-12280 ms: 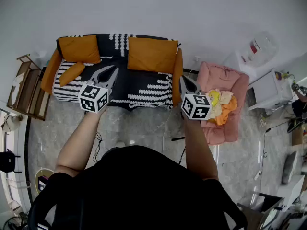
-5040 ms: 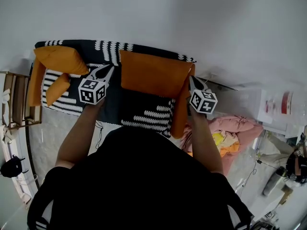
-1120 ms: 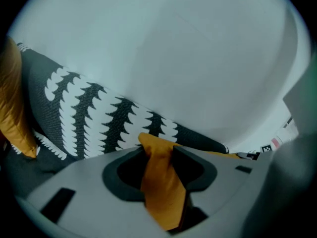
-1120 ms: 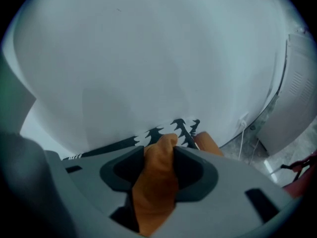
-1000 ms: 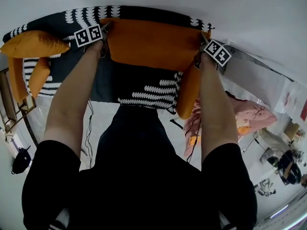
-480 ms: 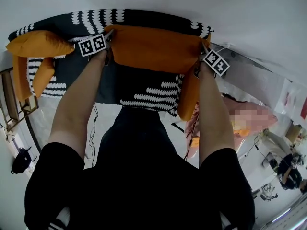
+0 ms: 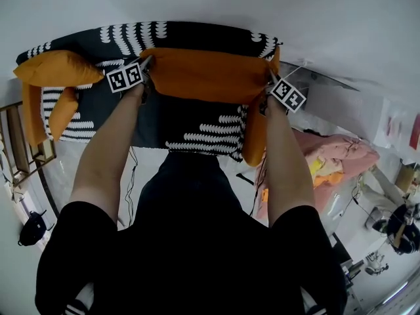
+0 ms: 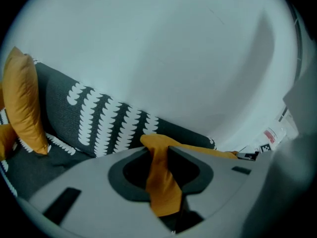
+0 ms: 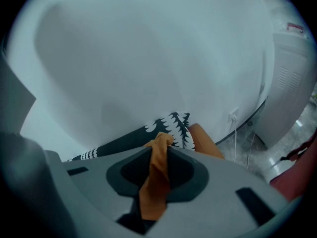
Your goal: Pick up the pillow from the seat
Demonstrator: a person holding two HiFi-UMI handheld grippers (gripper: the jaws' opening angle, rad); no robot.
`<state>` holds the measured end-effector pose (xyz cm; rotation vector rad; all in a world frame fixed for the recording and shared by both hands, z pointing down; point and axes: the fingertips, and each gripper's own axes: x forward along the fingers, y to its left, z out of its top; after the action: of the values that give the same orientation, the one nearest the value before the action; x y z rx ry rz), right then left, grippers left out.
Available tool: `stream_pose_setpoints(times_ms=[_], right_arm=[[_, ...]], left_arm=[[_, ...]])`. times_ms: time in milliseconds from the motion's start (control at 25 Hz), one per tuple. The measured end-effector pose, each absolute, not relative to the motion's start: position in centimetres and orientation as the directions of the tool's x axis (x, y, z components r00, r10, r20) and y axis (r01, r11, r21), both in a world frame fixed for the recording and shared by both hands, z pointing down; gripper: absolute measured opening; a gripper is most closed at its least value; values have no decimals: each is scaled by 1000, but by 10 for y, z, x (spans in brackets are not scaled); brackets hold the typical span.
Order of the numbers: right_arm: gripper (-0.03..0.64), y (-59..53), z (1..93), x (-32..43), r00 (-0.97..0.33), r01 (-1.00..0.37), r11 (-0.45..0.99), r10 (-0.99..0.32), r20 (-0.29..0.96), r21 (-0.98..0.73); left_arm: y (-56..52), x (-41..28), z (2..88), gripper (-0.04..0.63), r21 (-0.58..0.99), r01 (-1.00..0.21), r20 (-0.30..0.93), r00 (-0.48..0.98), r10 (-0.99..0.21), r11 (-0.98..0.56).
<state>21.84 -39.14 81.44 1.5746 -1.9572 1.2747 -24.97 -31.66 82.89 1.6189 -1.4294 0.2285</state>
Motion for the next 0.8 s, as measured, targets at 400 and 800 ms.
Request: stream_pose_setpoints(times_ms=[400, 800], right_arm=[[58, -359, 788, 219, -381, -882, 14, -612, 693, -472], [52, -335, 753, 214, -409, -872, 57, -631, 659, -487]], left_arm=[[-287, -249, 799, 101, 510, -854, 652, 304, -695, 105], [-259, -253, 762, 94, 497, -865, 624, 306, -719, 63]])
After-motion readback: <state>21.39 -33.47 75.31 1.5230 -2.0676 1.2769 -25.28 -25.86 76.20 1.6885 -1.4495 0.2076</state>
